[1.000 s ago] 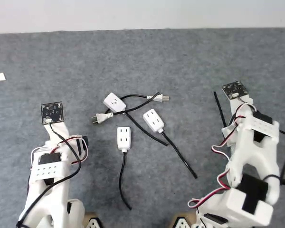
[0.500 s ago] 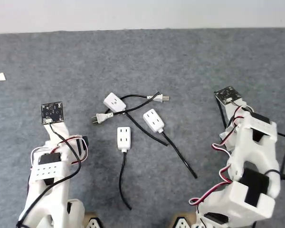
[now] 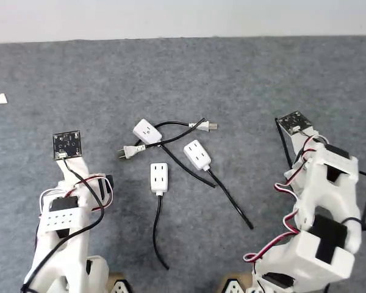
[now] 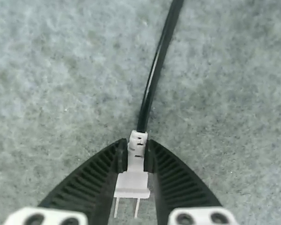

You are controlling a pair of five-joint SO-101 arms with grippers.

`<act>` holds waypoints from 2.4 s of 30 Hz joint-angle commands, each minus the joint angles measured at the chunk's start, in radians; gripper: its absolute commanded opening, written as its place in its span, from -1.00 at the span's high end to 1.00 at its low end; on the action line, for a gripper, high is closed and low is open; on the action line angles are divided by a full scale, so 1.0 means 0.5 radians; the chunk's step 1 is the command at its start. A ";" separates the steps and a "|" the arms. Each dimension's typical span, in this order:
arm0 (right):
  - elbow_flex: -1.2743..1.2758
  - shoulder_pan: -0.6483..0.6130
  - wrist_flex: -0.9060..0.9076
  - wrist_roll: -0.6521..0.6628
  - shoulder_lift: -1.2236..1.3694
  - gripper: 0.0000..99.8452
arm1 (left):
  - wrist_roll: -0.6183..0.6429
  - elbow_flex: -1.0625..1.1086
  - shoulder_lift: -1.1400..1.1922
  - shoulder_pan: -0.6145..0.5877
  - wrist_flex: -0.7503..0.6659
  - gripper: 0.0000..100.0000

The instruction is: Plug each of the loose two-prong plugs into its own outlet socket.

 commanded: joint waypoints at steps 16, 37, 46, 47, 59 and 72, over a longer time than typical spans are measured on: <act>-0.083 -0.002 -0.164 0.025 0.180 0.84 | -0.025 -0.094 -0.012 -0.012 -0.043 0.57; -0.313 -0.032 0.054 -0.003 0.321 0.98 | -0.028 -0.094 -0.012 -0.012 -0.040 0.57; -0.316 -0.075 0.517 -0.230 -0.290 0.98 | -0.021 -0.115 -0.009 -0.089 -0.006 0.57; -0.316 -0.091 0.563 -0.273 -0.376 0.98 | -0.021 -0.149 0.006 -0.086 0.034 0.57; -0.316 -0.821 1.094 -0.899 -1.208 0.98 | -0.239 -0.680 0.718 -0.080 0.417 0.57; -0.316 -2.312 1.002 -1.470 -1.416 0.98 | -0.951 -0.750 0.792 0.132 0.789 0.57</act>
